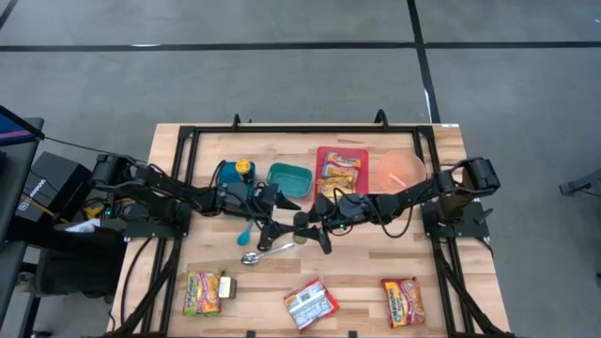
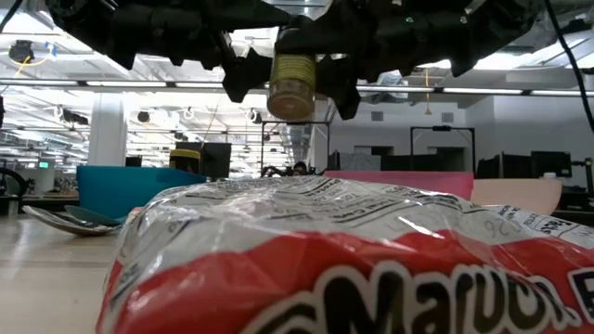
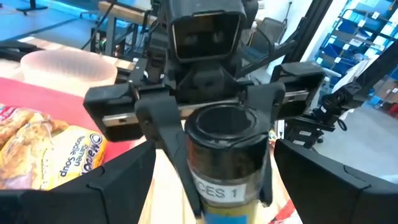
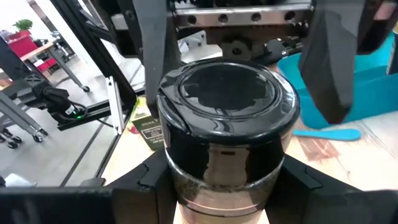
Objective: Pick & Place Food Item
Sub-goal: Put the green seasoning bottle into the blue bin
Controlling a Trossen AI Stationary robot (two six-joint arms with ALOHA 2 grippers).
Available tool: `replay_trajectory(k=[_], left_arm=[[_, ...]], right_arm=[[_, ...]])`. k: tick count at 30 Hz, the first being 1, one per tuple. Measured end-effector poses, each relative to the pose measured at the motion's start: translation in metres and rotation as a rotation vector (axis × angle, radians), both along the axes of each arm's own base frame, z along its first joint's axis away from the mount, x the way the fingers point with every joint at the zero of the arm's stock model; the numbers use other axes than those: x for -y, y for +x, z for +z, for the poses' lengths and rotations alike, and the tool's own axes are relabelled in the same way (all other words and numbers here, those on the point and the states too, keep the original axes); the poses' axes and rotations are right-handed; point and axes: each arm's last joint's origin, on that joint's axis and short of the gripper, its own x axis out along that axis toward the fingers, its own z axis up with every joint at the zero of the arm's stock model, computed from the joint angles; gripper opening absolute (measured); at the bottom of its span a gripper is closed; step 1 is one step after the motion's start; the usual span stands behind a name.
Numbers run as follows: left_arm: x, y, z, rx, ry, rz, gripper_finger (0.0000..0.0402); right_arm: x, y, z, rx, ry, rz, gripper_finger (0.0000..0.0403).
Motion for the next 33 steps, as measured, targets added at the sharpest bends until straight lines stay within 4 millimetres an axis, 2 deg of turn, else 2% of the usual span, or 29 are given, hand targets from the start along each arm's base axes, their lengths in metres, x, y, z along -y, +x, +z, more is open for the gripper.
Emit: replay_trajectory(k=[8,17,25,33], left_arm=[[0.000,0.003,-0.002,0.018,-0.019,-0.001,0.0323],[0.002,0.026,-0.003,0.019,-0.016,0.001,0.0323],[0.001,0.026,-0.001,0.031,-0.013,0.045,0.0320],[0.001,0.026,0.000,0.035,-0.013,0.057,0.0290]], right_arm=[[0.002,0.000,0.003,0.024,0.003,-0.011,0.0172],[0.002,0.000,0.001,0.004,0.005,-0.032,0.0172],[0.003,0.000,0.001,0.008,-0.004,-0.064,0.0172],[0.003,0.000,0.001,0.010,-0.004,-0.071,0.0172]])
